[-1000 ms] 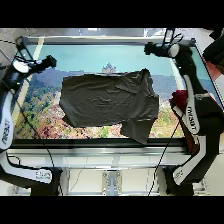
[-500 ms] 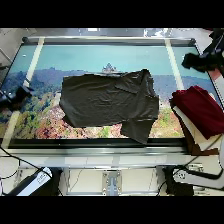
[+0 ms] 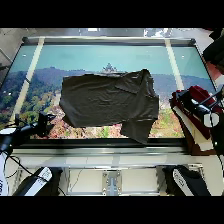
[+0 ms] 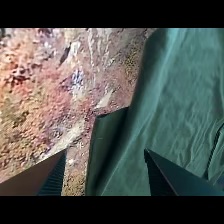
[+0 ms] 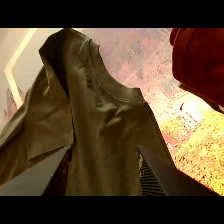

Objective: Fold the shirts.

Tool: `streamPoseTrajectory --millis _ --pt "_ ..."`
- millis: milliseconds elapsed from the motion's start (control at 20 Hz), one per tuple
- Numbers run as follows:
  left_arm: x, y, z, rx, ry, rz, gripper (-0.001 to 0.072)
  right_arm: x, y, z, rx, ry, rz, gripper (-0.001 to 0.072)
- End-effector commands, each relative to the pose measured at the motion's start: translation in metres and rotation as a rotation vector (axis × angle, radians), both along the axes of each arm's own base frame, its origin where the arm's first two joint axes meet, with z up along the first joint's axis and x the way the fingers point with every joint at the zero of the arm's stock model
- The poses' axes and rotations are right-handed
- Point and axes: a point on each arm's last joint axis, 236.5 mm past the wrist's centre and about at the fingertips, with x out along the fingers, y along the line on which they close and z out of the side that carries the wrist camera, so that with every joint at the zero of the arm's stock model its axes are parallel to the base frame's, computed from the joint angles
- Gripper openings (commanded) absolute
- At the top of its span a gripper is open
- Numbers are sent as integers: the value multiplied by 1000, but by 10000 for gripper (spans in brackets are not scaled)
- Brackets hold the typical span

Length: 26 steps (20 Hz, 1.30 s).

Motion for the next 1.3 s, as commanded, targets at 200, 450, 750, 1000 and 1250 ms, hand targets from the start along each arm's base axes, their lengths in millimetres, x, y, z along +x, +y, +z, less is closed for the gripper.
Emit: streamPoseTrajectory --millis 200,450,750,1000,1250 --pt "7 -32 -39 -71 60 -18 450 -11 0 83 -22 -231 -21 450" --pt "17 -47 -55 -75 61 -23 215 -19 0 130 -82 -311 -9 450" --pt "20 -45 -54 -71 53 -19 11 -57 -1 2 -148 230 98 343" --pt "26 -46 -34 -61 -5 -31 11 -77 66 -123 199 586 418 356" --pt "33 -43 -12 -34 -74 -33 11 -59 93 -182 435 657 423 574"
